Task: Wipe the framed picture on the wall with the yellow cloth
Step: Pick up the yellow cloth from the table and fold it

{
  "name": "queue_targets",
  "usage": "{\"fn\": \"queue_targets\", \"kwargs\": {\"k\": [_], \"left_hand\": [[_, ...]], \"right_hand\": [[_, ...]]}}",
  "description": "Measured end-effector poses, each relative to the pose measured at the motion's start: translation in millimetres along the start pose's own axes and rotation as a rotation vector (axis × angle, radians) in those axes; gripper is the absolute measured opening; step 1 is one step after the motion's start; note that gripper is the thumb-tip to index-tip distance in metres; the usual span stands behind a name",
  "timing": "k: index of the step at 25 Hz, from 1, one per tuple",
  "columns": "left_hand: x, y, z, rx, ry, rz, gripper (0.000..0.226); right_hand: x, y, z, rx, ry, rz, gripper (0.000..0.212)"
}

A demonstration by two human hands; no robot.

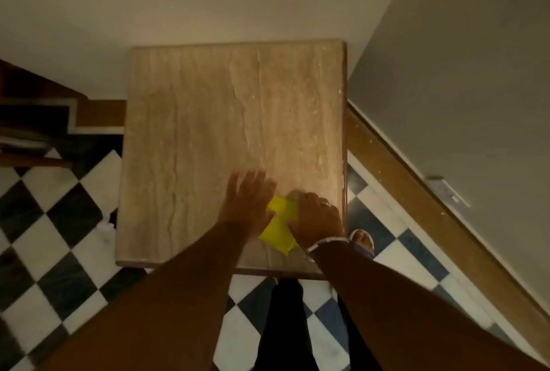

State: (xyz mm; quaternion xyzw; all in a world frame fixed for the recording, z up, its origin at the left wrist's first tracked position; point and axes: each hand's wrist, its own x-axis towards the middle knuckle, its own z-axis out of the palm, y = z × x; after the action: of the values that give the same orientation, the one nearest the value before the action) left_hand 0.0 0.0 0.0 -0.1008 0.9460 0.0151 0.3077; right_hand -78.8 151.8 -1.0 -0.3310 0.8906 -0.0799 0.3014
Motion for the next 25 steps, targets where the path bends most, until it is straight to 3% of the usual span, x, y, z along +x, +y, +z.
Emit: {"fn": "queue_targets", "kwargs": {"k": [6, 9, 12, 13, 16, 20, 25], "left_hand": [[28, -2, 33, -0.127, 0.071, 0.109, 0.057], [31, -5, 34, -0.318, 0.092, 0.079, 0.038], [21, -14, 9, -0.643, -0.027, 0.112, 0.022], [16, -15, -10, -0.703, 0.011, 0.125, 0.021], [9, -13, -95, -0.802, 0.190, 0.211, 0.016], [1, 8, -256, -0.771, 0.420, 0.456, 0.017], [-49, 89, -480, -0.675, 0.627, 0.769, 0.011]], "right_hand": [[31, -14, 33, 0.045, -0.036, 0.237, 0.049], [37, -9, 38, 0.004, -0.027, 0.209, 0.036], [28, -3, 15, 0.304, -0.146, 0.144, 0.034], [20, -2, -5, 0.419, -0.155, 0.150, 0.028], [-4, 8, -92, 0.562, 0.023, 0.127, 0.024], [-50, 22, -252, 0.468, 0.319, 0.050, 0.026], [-166, 40, -452, 0.382, 0.725, 0.067, 0.021]]}}
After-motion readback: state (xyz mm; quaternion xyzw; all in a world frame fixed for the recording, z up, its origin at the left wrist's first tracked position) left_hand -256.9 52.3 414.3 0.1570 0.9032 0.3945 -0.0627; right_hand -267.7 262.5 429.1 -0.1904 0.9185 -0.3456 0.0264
